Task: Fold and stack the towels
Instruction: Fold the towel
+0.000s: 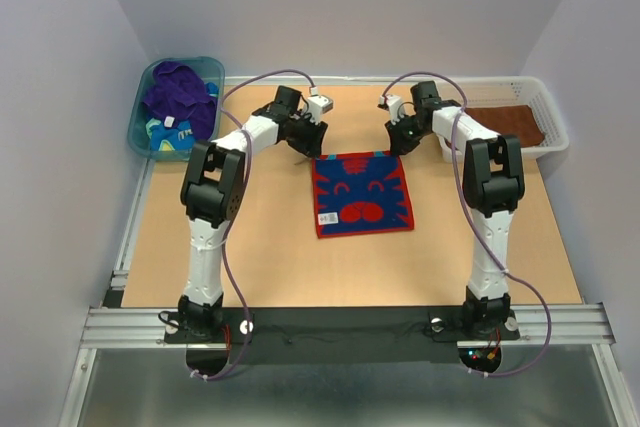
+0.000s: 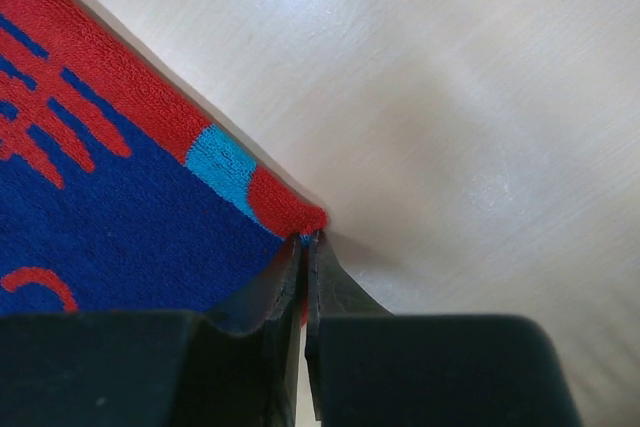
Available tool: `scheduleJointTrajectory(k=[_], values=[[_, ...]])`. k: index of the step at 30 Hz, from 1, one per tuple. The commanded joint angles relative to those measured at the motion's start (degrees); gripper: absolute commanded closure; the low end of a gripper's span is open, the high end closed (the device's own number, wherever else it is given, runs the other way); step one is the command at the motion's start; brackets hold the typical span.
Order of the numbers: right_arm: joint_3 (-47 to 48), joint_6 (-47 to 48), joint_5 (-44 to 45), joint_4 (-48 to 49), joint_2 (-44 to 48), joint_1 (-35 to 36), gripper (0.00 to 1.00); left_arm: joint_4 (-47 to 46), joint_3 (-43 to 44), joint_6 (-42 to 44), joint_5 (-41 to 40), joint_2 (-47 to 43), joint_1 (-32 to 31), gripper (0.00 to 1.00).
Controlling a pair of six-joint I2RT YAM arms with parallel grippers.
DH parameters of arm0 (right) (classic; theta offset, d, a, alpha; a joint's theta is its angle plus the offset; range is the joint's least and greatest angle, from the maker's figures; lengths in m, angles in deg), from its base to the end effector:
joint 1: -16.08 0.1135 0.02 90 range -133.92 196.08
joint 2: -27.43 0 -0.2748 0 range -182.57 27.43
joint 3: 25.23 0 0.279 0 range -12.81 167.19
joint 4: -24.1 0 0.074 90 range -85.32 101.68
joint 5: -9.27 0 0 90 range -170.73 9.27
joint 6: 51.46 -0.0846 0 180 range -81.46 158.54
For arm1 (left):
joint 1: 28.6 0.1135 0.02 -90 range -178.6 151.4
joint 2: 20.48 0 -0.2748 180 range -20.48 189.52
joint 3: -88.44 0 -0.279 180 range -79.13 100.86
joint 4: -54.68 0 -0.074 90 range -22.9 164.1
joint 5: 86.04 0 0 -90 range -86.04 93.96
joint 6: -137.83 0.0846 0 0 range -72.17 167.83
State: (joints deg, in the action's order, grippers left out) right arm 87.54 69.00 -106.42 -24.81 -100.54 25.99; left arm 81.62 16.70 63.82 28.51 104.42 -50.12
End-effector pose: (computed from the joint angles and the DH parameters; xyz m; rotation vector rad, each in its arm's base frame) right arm 0.5098 0.1263 0.1218 -1.0181 2.3770 0.4735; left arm 0.5024 -0.2359 0.1549 0.9420 2.1074 -0.5470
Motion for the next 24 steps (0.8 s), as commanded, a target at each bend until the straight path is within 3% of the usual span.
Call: scheduleJointTrajectory(k=[1, 7, 8, 18, 23, 24], values=[[-0.43, 1.10, 0.12, -5.08, -3.35, 0.11, 0.98, 2.52, 3.30, 0.53, 3.39, 1.31, 0.16, 0.43], [-0.25, 0.83, 0.38, -5.08, -3.70, 0.20, 0.98, 4.81, 3.31, 1.32, 6.56, 2.72, 0.16, 0.45], [-0.25, 0.74, 0.38, -5.08, -3.61, 0.20, 0.98, 5.07, 3.31, 1.50, 7.25, 2.89, 0.16, 0.51], [-0.07, 0.66, 1.44, -5.08, -3.17, 0.20, 0.99, 9.38, 4.45, 2.29, 8.40, 5.44, 0.86, 0.63], [1.15, 0.30, 1.52, -5.08, -3.52, 0.11, 1.00, 11.31, 4.63, 3.34, 8.40, 6.58, 1.74, 0.83], [3.77, -0.39, 0.83, -5.08, -3.52, 0.19, 1.00, 11.49, 5.50, 4.83, 7.10, 6.76, 2.53, 1.00]])
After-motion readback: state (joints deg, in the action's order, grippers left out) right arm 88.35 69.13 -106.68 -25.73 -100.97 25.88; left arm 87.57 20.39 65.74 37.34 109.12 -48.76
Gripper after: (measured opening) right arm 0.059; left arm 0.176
